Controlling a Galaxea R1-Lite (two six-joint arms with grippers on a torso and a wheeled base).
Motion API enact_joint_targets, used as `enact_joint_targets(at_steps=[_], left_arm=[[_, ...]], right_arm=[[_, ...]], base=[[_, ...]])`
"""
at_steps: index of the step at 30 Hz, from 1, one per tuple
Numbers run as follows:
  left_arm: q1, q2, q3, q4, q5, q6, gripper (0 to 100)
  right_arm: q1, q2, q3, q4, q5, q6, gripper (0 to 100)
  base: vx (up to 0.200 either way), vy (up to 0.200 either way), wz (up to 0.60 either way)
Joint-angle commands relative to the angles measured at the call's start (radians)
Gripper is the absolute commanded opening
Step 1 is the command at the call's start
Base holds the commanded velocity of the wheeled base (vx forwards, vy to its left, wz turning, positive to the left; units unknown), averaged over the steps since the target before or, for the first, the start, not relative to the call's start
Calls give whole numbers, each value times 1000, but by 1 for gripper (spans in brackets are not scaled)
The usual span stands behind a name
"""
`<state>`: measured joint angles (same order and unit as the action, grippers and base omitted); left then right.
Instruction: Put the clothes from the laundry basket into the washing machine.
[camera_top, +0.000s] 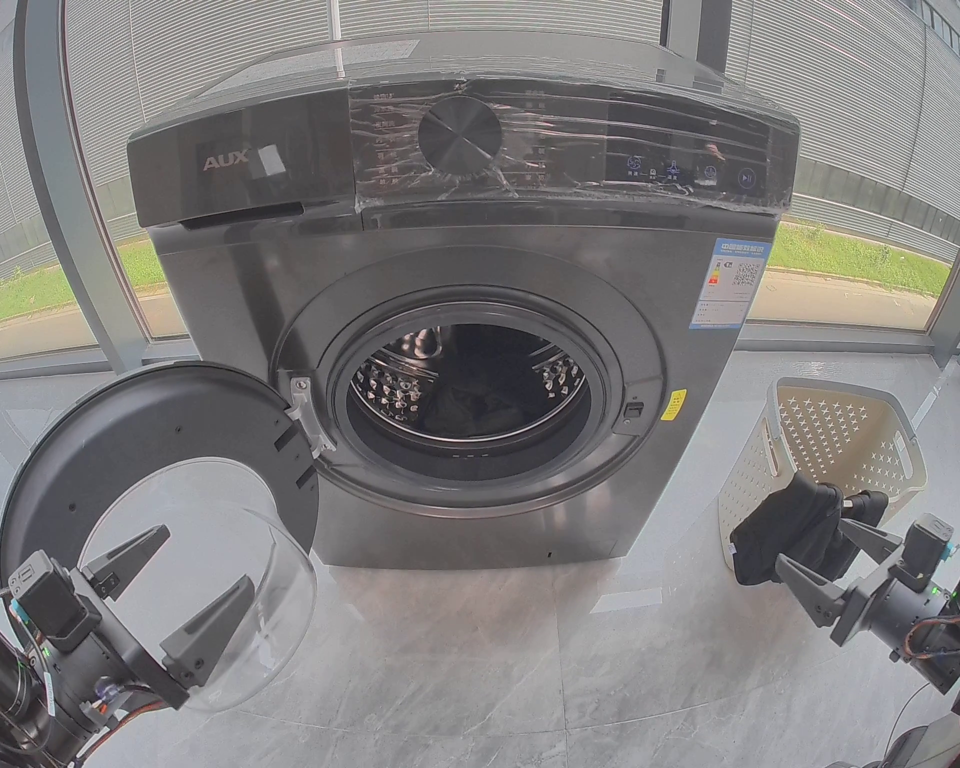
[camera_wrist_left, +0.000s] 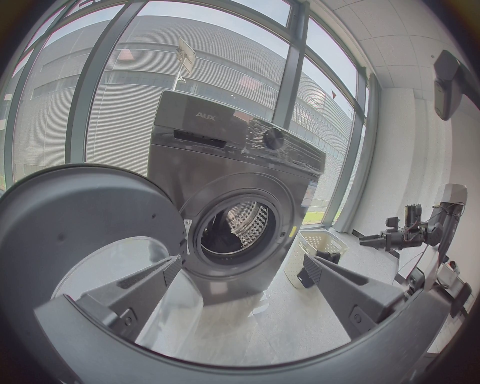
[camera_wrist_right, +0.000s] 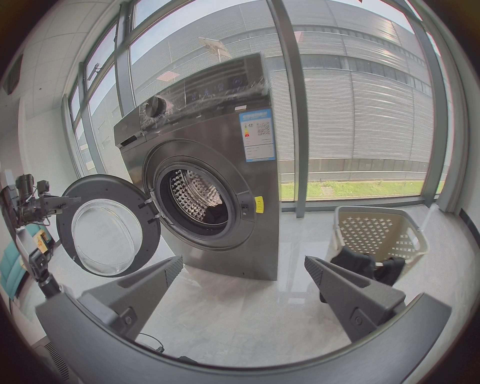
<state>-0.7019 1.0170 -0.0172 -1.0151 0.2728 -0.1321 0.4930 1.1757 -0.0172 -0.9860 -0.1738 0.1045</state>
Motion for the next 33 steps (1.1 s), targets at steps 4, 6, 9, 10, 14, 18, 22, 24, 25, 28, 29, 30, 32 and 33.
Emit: enact_joint_targets(at_steps=[4,6,9,10,14,18,22,24,25,28,29,30,32,33], left_arm=[[5,-399,17,357,-7,54,100],[15,-422,17,391,-7,52,100],[116,-495,17,441,-9,66,100],[140,-506,17,438,-7,69,100],[272,-554,17,474,-10,112,100],[344,-600,17,547,-14,135,100],[383,-755,17,734,-49,117,100],[391,-776,17,773,-52,111,100],[417,-811,17,854,-55,100,100],[450,-850,17,911,-66,103,100],[467,-857,17,909,-84,101,100],[486,-867,17,909,-102,100,100],[527,-885,17,911,-124,101,100],[550,-893,17,911,-127,101,100]], right_arm=[[-85,-481,17,277,10,-52,100],[-105,-516,17,300,11,-51,100],[-152,-657,17,434,13,-52,100],[-169,-683,17,467,13,-52,100],[-257,-792,17,566,17,-51,100],[-304,-874,17,613,31,-58,100],[-317,-993,17,690,53,-58,100],[-320,-1015,17,711,51,-58,100],[-343,-1058,17,759,48,-62,100],[-369,-1076,17,813,47,-55,100],[-369,-1076,17,826,43,-49,100],[-369,-1076,17,837,39,-45,100],[-370,-1076,17,833,-1,-49,100],[-370,-1076,17,826,-24,-55,100]], base=[[-200,0,0],[-200,0,0],[0,0,0],[0,0,0],[0,0,0],[0,0,0],[0,0,0],[0,0,0],[0,0,0],[0,0,0],[0,0,0],[0,0,0],[0,0,0],[0,0,0]])
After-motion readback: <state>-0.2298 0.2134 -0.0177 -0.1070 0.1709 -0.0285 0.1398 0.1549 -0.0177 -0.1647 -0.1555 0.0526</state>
